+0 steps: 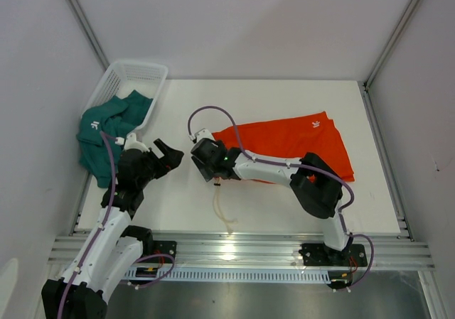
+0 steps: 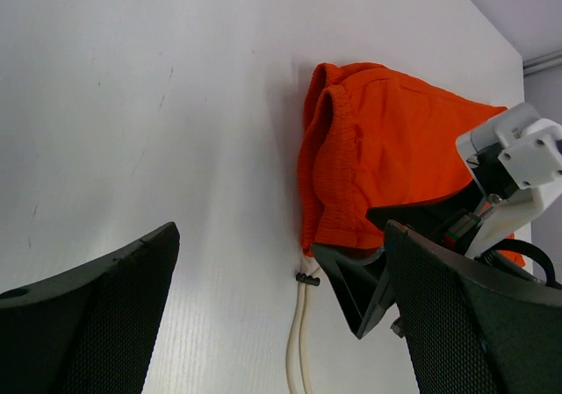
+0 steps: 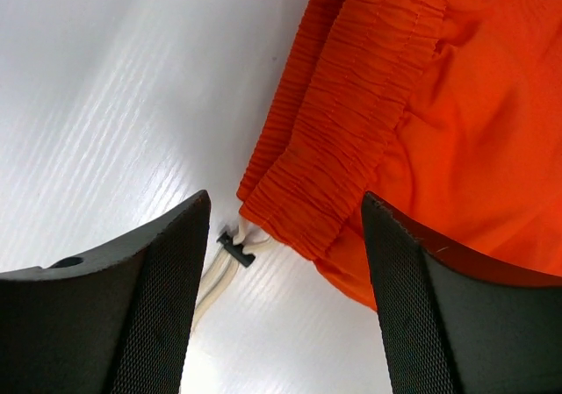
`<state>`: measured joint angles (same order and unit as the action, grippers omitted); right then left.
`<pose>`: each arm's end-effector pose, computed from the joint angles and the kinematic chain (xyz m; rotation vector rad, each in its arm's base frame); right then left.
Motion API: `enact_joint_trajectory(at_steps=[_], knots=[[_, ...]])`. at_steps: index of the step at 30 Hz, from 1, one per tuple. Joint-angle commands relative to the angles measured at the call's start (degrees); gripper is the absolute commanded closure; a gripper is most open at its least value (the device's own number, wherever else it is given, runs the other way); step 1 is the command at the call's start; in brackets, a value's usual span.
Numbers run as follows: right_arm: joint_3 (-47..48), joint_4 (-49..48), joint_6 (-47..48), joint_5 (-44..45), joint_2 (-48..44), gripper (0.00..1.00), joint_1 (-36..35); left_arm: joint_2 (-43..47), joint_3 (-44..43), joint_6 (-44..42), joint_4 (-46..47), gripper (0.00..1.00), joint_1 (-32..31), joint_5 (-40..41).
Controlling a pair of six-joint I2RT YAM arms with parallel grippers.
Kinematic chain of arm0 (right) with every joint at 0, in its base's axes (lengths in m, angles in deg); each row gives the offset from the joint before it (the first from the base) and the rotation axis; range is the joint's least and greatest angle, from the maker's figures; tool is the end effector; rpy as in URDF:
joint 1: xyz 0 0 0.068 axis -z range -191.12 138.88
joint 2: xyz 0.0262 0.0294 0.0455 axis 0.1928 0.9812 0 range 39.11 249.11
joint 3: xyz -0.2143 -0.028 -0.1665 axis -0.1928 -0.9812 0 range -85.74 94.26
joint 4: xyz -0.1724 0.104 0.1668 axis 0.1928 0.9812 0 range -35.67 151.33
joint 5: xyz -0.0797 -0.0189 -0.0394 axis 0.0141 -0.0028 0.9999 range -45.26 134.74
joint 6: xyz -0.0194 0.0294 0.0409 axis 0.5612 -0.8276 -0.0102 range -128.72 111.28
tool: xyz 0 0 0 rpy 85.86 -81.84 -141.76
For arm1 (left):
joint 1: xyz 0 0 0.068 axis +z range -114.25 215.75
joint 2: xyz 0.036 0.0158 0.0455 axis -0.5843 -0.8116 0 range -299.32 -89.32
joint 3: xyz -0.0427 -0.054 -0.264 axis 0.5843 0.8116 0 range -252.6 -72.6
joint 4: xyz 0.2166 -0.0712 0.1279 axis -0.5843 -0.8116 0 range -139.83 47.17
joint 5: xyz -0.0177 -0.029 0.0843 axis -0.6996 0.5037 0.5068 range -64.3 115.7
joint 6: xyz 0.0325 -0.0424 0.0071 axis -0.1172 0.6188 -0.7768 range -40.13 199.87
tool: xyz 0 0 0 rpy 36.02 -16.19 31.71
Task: Fold and stack the shorts
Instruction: Fold the shorts
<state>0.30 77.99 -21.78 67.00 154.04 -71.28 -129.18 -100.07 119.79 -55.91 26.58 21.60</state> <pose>0.2305 0.3748 0.2020 -0.8100 2.2578 0.1058 0.1657 -0.0294 0.2416 -0.5034 2.0067 -0.6100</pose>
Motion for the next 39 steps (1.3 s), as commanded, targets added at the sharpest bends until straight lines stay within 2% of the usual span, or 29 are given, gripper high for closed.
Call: enact_joint_trajectory(at_steps=[1,10,13,14,17,21,26,29,39], knots=[[2.2,0.6,-0.7,2.5,2.9,0.29,0.5,0.6,-1.7,-1.4,-0.3,0.01,0.5,0.9],[2.0,0.2,-1.4,2.1,8.0,0.31,1.2,1.1,-2.2,-1.6,-0.9,0.01,0.6,1.1],[1.4,0.9,-1.6,2.1,8.7,0.44,1.4,0.8,-2.3,-1.7,-0.8,0.01,0.6,1.1],[1.2,1.0,-2.0,1.8,8.7,0.59,1.6,0.7,-2.2,-1.7,-0.7,0.01,0.6,1.2],[-1.8,-0.6,-3.0,-0.4,6.7,0.81,2.3,0.0,-1.5,-1.7,0.2,0.01,0.6,0.7],[-7.0,-4.2,-5.4,-6.6,3.0,0.9,4.6,-1.9,0.6,-1.2,3.1,0.01,0.6,-0.7],[-14.6,-11.5,-8.1,-19.4,-1.0,0.92,9.6,-6.0,4.0,0.2,11.4,0.01,0.3,-3.8],[-15.6,-12.5,-9.0,-23.5,-1.2,0.91,11.7,-10.9,5.9,2.1,18.3,0.01,-1.2,-4.6],[-17.6,-12.3,-9.0,-24.0,-5.2,0.91,11.7,-30.3,5.2,8.2,40.7,0.01,-10.1,-6.8]])
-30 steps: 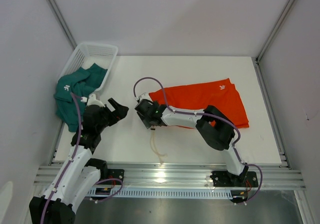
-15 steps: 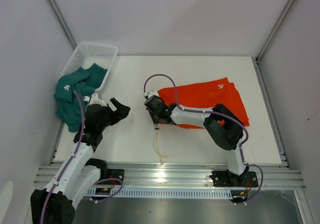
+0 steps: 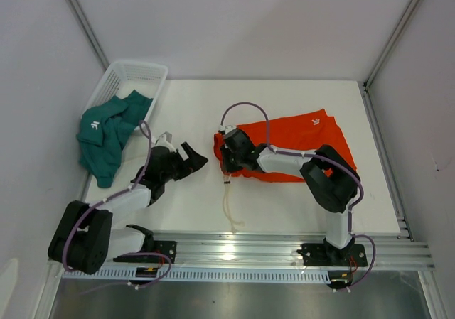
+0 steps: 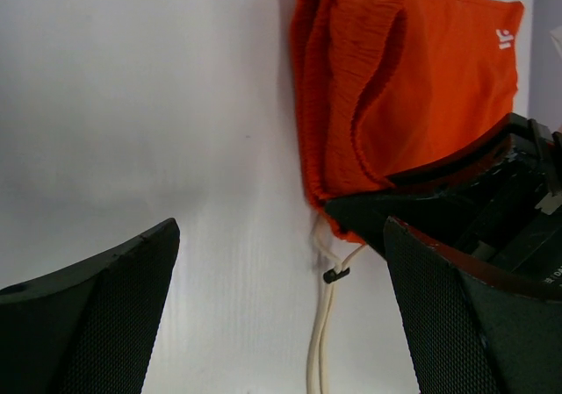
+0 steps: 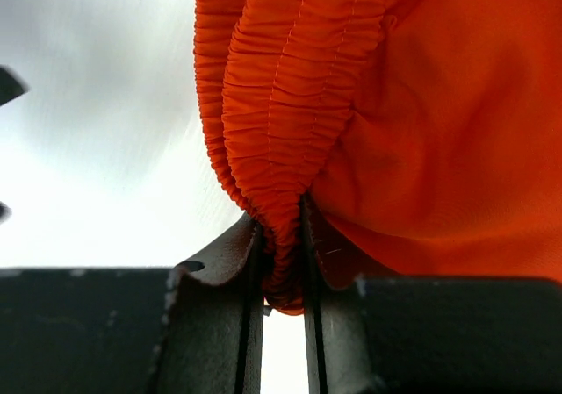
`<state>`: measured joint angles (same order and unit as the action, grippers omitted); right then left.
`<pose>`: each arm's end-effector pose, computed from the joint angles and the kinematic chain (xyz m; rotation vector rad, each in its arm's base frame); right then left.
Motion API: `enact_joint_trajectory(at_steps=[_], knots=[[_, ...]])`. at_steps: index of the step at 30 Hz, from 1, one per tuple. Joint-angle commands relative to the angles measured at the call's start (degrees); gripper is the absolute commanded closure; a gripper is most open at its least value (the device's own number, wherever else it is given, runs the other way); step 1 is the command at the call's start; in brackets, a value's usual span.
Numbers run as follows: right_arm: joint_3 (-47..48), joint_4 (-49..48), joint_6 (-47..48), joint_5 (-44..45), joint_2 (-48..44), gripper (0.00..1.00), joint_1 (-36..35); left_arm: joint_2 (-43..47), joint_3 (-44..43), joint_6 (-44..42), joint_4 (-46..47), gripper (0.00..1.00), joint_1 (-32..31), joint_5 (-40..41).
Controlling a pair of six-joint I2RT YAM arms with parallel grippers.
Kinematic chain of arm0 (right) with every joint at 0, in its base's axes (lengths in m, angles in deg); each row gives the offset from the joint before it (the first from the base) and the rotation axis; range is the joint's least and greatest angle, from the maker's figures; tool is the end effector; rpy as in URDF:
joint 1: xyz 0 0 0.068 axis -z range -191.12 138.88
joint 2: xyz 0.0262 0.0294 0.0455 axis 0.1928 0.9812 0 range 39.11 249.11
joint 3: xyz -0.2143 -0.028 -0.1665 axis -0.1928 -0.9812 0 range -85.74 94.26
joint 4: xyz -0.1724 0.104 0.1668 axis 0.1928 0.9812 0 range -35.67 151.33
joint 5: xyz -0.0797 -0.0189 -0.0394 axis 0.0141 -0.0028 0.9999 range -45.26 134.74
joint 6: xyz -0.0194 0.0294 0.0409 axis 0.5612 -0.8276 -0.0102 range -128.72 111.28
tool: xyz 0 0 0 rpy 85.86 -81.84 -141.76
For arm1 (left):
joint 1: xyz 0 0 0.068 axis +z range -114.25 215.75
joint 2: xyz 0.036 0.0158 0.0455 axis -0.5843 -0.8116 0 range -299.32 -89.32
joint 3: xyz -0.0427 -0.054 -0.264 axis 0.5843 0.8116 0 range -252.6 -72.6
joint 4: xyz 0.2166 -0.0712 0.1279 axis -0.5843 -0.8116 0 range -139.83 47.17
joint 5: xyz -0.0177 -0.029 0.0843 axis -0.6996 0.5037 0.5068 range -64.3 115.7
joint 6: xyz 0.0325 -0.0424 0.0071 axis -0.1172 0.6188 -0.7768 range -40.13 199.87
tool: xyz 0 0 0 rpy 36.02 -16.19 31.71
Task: Fold and stack the shorts
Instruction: Fold the shorts
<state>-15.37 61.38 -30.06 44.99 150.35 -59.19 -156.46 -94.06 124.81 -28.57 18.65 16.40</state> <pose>0.2765 0.3077 0.1632 -0.5718 2.4154 0.5391 0.2129 -0.0715 0.1665 -0.4355 2.1775 -0.7961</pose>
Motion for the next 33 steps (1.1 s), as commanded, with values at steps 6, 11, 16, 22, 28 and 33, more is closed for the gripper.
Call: enact_joint_trajectory(at_steps=[6,11,16,22,28,33], knots=[[-1.9,4.8,-0.3,-1.9,-2.4,0.91,-0.4,-12.1,-1.8,5.9,28.8,0.01,-3.9,-5.5],[-2.0,4.7,-0.2,-2.2,-2.5,0.91,-0.4,-19.1,-4.7,5.5,31.4,0.01,-5.0,-3.5],[-3.0,3.9,-0.3,-2.4,-3.7,0.91,-0.4,-25.0,-10.3,5.1,32.1,0.01,-5.0,-2.7],[-3.9,2.9,-0.6,-3.2,-4.6,0.91,-0.8,-33.1,-16.2,4.5,33.7,0.01,-5.0,-1.2],[-4.3,2.1,-0.5,-3.8,-4.9,0.91,-0.9,-41.5,-21.4,4.4,32.7,0.01,-5.0,-0.4],[-4.2,1.9,-0.5,-3.9,-5.2,0.91,-0.9,-45.7,-22.2,5.1,36.2,0.01,-4.6,0.2]])
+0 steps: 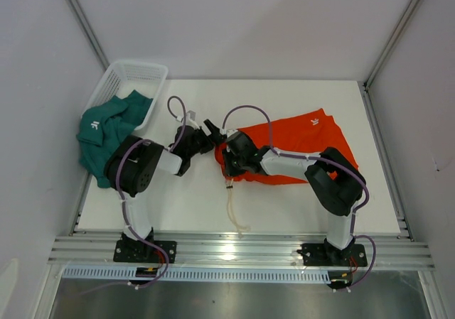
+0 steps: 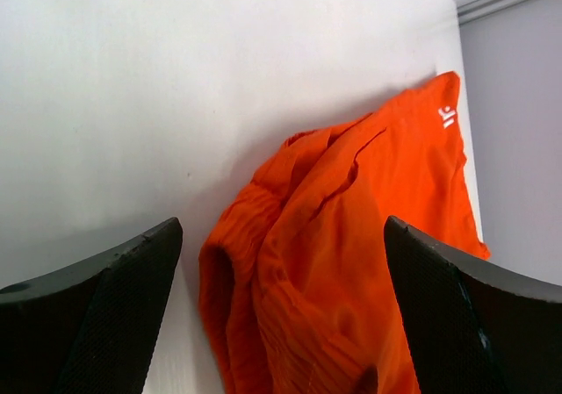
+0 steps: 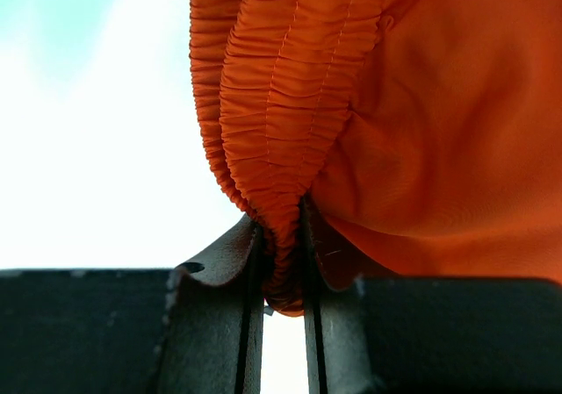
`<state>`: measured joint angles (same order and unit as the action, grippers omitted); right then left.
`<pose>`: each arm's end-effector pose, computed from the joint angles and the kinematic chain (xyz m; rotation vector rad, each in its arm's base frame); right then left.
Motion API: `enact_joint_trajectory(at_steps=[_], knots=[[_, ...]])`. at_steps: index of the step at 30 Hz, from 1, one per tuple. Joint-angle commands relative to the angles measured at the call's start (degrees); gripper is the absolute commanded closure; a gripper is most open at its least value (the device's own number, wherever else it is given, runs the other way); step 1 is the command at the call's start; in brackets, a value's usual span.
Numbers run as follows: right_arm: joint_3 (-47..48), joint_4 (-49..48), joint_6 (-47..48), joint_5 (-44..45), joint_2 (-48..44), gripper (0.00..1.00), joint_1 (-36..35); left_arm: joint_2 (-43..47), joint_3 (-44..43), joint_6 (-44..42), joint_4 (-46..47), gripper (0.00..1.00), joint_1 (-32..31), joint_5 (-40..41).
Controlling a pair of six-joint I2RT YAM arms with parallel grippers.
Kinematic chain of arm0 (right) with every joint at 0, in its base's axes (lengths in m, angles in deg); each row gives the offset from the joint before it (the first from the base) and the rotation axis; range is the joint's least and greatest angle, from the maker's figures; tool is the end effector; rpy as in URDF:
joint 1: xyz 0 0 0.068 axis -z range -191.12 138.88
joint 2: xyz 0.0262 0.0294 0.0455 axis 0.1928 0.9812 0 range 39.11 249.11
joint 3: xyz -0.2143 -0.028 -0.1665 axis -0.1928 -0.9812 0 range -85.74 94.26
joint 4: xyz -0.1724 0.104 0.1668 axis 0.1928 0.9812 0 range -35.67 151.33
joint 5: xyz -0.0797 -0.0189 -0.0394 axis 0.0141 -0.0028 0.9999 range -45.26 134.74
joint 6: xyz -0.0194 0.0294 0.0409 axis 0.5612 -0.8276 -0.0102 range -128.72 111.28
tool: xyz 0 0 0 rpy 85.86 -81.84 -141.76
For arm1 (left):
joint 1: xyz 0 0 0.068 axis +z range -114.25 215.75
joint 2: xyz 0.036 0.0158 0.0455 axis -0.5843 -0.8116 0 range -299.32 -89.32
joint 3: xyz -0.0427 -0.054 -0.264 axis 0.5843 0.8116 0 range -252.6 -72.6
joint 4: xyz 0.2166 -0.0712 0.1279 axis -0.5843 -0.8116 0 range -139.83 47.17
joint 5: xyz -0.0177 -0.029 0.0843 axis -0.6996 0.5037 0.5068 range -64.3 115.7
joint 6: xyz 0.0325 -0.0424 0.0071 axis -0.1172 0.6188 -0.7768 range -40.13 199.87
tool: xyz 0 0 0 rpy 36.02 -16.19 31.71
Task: Fold and stack the shorts
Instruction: Fold the shorts
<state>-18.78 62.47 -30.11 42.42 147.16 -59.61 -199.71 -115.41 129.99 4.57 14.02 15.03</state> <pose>0.2623 0.2986 0.1656 -0.6089 2.4452 0.5780 0.3348 -0.1406 0.1198 -0.3732 2.0198 -0.9945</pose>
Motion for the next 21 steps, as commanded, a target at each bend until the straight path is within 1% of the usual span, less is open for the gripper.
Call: enact_joint_trajectory(at_steps=[1,3,6,9,10,11,14,18,21], knots=[[-0.9,0.7,-0.4,-1.5,-2.1,0.91,-0.5,-3.5,-0.9,0.4,4.0,0.01,0.1,1.5],[-0.8,0.6,-0.4,-1.6,-2.1,0.91,-0.5,-4.2,-0.9,1.0,5.7,0.01,0.4,0.0],[-0.7,0.4,-0.4,-2.0,-2.2,0.91,-0.2,-4.7,-0.4,0.8,8.0,0.03,0.4,-1.6],[-0.7,0.0,-0.4,-2.1,-2.3,0.91,0.0,-6.2,1.1,2.4,13.1,0.06,0.4,-5.2],[-0.7,0.0,-0.5,-2.1,-2.1,0.91,0.1,-6.8,1.7,3.2,15.3,0.06,0.3,-6.1],[-0.6,0.0,-0.6,-2.2,-2.0,0.91,0.2,-8.2,3.1,4.1,20.2,0.06,0.4,-6.7],[0.0,0.6,-0.9,-1.5,-0.7,0.91,0.6,-10.2,5.6,6.6,27.8,0.06,0.3,-8.7],[0.3,1.2,-1.3,0.1,-0.3,0.91,0.6,-10.5,8.4,7.5,32.6,0.06,0.4,-9.0],[0.7,2.1,-1.6,1.6,-0.2,0.91,0.5,-9.6,9.1,8.0,33.7,0.06,0.6,-9.4]])
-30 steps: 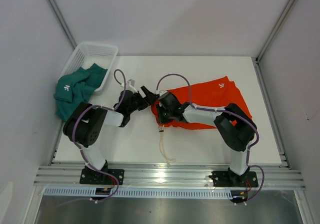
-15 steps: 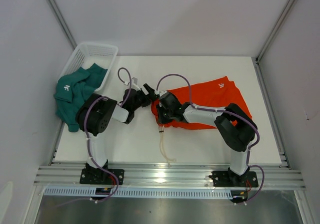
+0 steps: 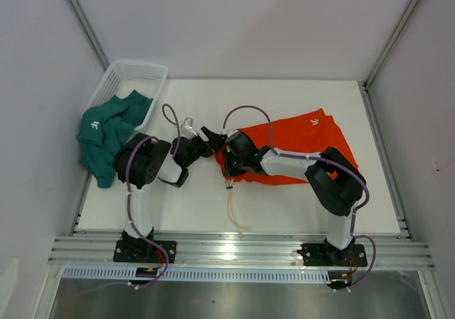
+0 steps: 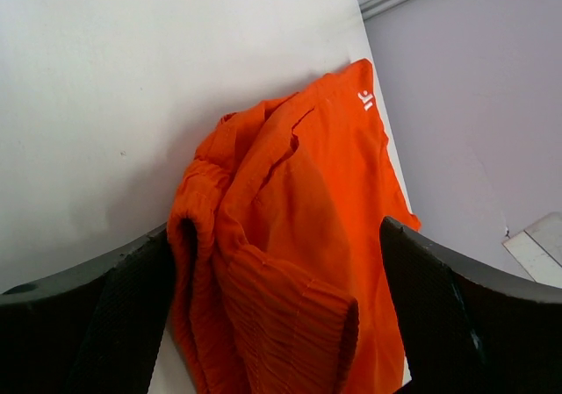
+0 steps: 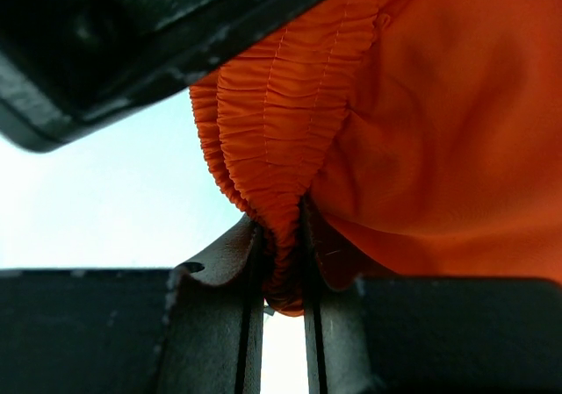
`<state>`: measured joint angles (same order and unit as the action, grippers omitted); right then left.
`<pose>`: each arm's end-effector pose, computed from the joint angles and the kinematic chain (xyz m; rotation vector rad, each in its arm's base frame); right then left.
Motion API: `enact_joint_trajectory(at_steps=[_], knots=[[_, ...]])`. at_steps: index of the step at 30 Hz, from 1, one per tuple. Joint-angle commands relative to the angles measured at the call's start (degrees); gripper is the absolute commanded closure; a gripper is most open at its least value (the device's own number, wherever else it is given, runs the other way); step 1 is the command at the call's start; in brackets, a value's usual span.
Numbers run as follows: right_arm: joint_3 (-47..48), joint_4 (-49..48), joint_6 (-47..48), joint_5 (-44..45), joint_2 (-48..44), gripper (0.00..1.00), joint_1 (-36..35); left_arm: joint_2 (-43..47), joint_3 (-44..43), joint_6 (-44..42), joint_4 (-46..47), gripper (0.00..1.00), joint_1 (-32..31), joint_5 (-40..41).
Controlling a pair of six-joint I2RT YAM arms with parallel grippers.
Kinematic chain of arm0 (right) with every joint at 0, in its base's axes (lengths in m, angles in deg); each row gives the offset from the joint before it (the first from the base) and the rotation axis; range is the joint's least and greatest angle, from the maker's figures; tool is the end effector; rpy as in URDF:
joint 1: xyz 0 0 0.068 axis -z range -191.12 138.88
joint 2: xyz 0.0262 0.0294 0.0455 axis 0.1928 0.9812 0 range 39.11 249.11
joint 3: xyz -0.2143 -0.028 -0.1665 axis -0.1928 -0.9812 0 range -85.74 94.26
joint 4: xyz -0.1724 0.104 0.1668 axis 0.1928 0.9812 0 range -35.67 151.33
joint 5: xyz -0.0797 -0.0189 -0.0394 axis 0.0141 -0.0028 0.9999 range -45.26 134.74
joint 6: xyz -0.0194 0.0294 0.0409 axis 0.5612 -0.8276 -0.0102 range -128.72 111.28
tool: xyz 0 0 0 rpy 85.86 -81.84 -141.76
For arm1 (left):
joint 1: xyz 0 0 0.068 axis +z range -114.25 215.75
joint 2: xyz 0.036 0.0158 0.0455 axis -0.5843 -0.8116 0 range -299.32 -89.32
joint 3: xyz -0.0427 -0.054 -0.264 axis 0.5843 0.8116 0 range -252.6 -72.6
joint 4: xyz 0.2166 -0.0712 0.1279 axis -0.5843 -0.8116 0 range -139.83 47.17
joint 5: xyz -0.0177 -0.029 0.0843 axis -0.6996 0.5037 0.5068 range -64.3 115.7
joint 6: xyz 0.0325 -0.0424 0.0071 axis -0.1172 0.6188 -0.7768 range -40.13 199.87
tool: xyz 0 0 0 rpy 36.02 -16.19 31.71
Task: Fold and stack the shorts
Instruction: Fold the shorts
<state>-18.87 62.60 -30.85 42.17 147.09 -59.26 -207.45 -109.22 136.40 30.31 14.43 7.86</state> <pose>0.2636 0.2967 0.1655 -0.5886 2.4551 0.5840 0.3189 -0.1362 0.0972 -0.3234 1.8558 -1.2410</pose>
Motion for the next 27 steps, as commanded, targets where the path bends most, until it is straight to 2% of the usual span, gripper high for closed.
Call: enact_joint_trajectory(at_steps=[1,4,10,13,15,17,19,20,23,27], knots=[[0.7,1.9,-0.9,2.3,-0.2,0.91,0.2,-1.7,3.3,1.8,8.7,0.06,0.2,-2.9],[0.4,1.5,-1.2,2.4,-0.6,0.91,0.2,-1.1,3.4,1.9,9.8,0.09,0.2,-3.7],[0.4,1.0,-2.0,2.3,-0.7,0.91,0.4,-4.1,3.2,3.3,14.3,0.26,0.2,-4.9],[0.8,1.0,-2.3,2.4,-0.5,0.87,0.3,-5.2,2.1,3.8,13.5,0.44,0.2,-5.5],[0.5,0.9,-2.2,2.6,-0.8,0.77,0.2,-5.3,1.7,3.6,12.8,0.59,0.3,-5.3],[0.0,0.1,-2.0,2.6,-1.8,0.63,-0.1,-4.9,1.6,3.1,12.0,0.71,0.3,-5.0],[-1.1,-0.5,-1.8,2.6,-2.9,0.57,-0.1,-4.7,1.2,2.8,11.3,0.77,0.4,-4.9],[-1.5,-1.1,-1.8,2.6,-4.1,0.52,-0.1,-4.5,1.0,2.8,10.7,0.84,0.6,-5.0],[-3.1,-1.7,-1.5,2.6,-6.6,0.45,0.1,-4.4,0.4,3.2,10.4,0.99,1.2,-6.0],[-4.7,-1.7,-1.4,2.6,-9.9,0.39,1.1,-3.3,-0.7,3.5,8.2,1.0,1.8,-7.4]])
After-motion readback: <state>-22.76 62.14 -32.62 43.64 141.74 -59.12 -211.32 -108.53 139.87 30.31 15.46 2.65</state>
